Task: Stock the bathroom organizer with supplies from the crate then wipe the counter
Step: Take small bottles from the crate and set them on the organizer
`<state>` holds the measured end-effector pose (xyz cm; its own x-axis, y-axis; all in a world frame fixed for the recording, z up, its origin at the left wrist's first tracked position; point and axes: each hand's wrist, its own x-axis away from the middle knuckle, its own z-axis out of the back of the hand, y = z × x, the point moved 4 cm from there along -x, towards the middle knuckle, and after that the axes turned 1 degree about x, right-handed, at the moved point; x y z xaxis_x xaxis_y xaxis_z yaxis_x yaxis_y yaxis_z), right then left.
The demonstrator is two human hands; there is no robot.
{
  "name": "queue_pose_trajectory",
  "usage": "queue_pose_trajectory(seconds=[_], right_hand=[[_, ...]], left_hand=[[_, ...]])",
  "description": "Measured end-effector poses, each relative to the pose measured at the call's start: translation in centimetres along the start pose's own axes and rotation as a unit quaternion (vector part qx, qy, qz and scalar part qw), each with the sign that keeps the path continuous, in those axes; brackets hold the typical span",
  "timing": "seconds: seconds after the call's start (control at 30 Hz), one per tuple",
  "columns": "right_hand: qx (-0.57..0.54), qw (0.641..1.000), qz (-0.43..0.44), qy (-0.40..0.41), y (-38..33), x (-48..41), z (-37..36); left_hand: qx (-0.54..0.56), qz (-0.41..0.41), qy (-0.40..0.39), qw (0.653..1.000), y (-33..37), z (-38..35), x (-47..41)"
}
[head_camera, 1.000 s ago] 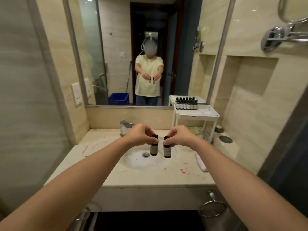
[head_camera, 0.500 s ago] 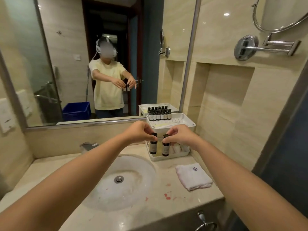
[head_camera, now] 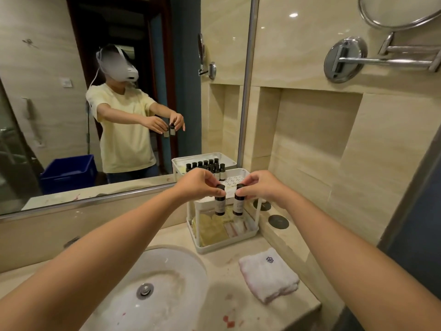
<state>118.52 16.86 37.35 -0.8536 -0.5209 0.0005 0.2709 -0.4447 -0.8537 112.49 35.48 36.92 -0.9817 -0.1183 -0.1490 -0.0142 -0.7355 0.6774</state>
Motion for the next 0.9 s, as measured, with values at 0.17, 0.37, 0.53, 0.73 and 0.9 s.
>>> queue_pose_trajectory(seconds=[0.17, 0.37, 0.53, 0.73, 0.9], right_hand=[[0.011, 1.000, 0.004, -0.002, 1.6, -6.2, 2.7], [0.026, 0.999, 0.001, -0.035, 3.7, -14.7, 5.2], [0.034, 0.998, 0.000, -0.044, 6.0, -21.5, 6.3], [0.064, 0.997, 0.006, -0.032, 9.2, -28.3, 5.7], [0.111, 0.994, 0.021, -0.012, 10.8, -32.3, 4.8]], left_hand=[[-0.007, 0.006, 0.017, 1.000, -0.2, -0.7, -6.6], [-0.019, 0.033, 0.022, 0.999, -0.9, -2.2, -14.7], [-0.040, 0.049, 0.024, 0.998, -2.4, -3.6, -20.6], [-0.067, 0.081, 0.046, 0.993, -5.1, -5.0, -26.4], [-0.145, 0.088, 0.047, 0.984, -7.0, -6.2, -29.7]])
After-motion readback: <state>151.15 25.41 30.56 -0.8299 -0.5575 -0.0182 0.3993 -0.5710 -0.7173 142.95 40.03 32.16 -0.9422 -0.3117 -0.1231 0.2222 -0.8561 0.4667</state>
